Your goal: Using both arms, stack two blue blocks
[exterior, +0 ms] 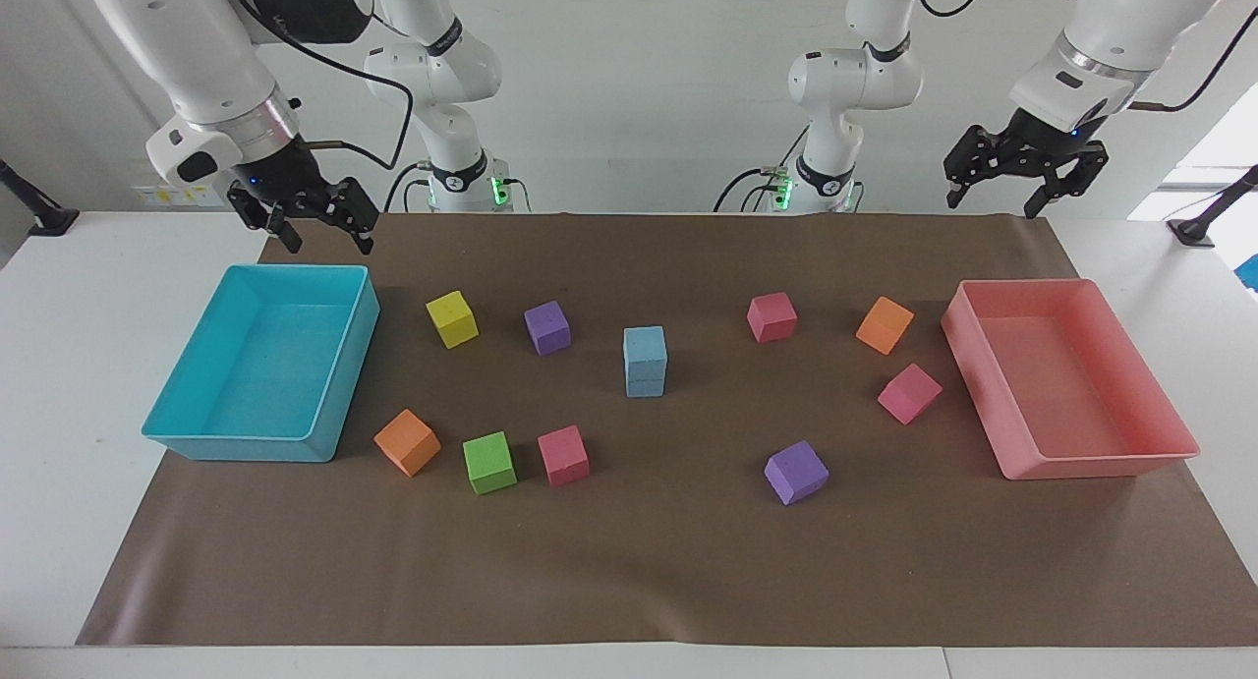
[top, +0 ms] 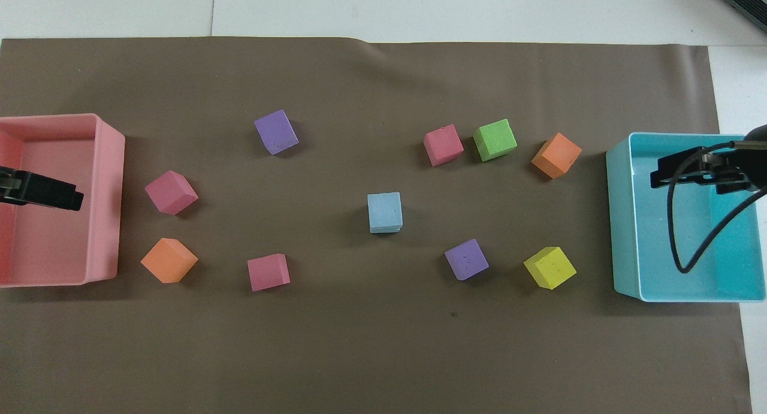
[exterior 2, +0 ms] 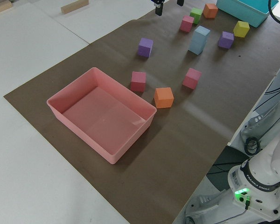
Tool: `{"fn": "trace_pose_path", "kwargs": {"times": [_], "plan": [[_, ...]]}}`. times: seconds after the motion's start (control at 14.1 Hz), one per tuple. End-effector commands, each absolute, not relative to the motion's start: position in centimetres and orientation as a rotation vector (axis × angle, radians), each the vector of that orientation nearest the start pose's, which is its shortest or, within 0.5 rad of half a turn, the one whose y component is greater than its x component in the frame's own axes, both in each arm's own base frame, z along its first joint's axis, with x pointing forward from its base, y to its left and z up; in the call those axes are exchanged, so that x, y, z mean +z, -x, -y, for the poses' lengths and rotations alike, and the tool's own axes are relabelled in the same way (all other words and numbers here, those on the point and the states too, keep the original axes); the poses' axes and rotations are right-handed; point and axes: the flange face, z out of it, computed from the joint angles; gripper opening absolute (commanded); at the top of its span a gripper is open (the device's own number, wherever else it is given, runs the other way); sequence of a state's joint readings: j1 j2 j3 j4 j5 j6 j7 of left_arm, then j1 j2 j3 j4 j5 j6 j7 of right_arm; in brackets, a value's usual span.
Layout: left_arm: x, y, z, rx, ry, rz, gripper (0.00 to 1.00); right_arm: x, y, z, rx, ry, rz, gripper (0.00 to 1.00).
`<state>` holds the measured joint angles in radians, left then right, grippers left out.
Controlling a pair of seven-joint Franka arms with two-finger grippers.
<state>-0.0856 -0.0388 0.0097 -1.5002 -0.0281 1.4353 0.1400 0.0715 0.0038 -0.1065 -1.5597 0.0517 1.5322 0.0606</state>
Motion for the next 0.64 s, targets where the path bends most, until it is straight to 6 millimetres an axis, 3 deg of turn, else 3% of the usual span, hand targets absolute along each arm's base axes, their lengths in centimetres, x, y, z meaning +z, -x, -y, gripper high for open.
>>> {"fn": "trace_pose_path", "kwargs": {"times": [0.0,0.21,0.57], "plan": [[66.8,-51.6,3.8,0.047,3.139,-0.339,1.00,64.3,-53.6,1.0,0.052,3.113,-0.148,1.00],[66.9,-51.7,3.8,0.038,3.139,-0.336,1.00,64.1,-53.5,2.1,0.063,3.098,-0.172,1.00],[66.7,-51.6,3.0,0.052,3.142,-0.317,1.00,64.4,-53.3,1.9,0.060,3.111,-0.148,1.00]]}}
